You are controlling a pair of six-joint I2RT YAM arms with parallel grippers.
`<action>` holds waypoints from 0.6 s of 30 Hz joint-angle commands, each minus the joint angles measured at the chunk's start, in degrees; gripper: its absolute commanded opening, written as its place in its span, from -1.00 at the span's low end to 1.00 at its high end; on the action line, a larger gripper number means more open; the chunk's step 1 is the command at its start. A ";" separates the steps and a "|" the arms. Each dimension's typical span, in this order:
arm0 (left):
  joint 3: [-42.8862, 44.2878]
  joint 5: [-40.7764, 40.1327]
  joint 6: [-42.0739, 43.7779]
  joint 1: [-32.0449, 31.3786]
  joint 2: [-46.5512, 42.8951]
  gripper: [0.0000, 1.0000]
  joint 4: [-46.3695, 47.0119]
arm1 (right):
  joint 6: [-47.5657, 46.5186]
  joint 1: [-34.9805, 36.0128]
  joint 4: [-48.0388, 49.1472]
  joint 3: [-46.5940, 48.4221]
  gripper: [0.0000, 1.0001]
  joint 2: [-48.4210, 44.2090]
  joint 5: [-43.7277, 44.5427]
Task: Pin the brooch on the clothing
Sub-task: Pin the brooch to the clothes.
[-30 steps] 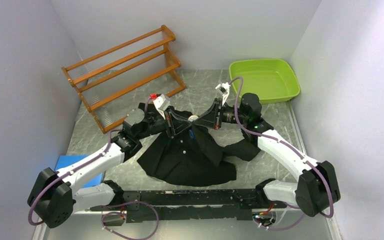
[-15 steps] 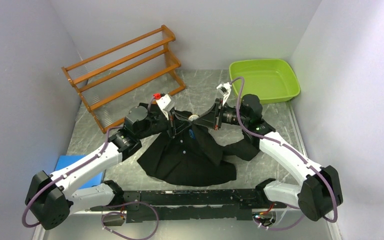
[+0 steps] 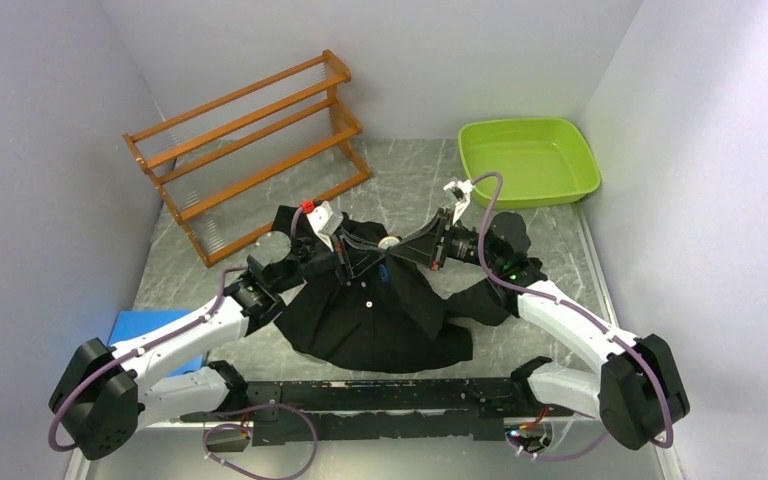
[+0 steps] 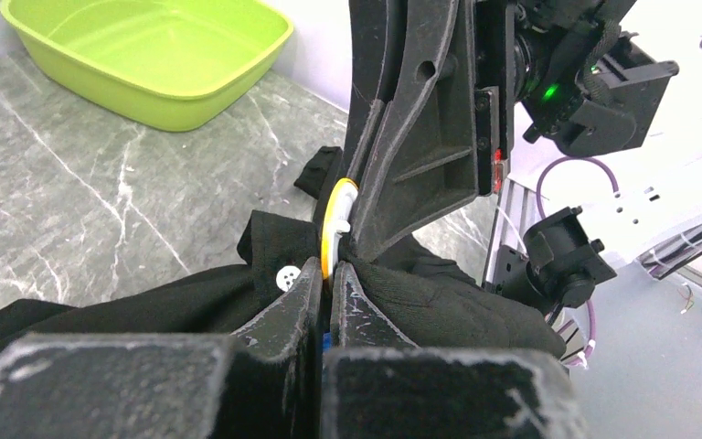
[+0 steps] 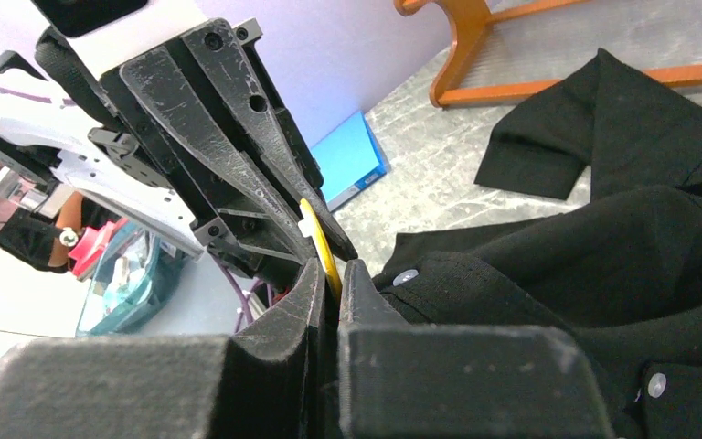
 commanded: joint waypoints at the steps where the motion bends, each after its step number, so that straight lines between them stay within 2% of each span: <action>1: -2.18 2.99 -0.89 -1.35 -0.66 -0.95 2.04 | 2.99 -3.06 11.85 -0.32 -1.00 -2.21 13.06; 8: -3.65 0.31 -0.80 -1.35 -1.17 -0.95 2.30 | 4.48 -3.18 15.28 -2.00 -1.00 -3.36 14.15; 18: -5.96 -2.20 -2.43 -1.33 0.53 -0.95 5.65 | 6.46 -3.25 24.93 -4.78 -1.00 -3.43 12.24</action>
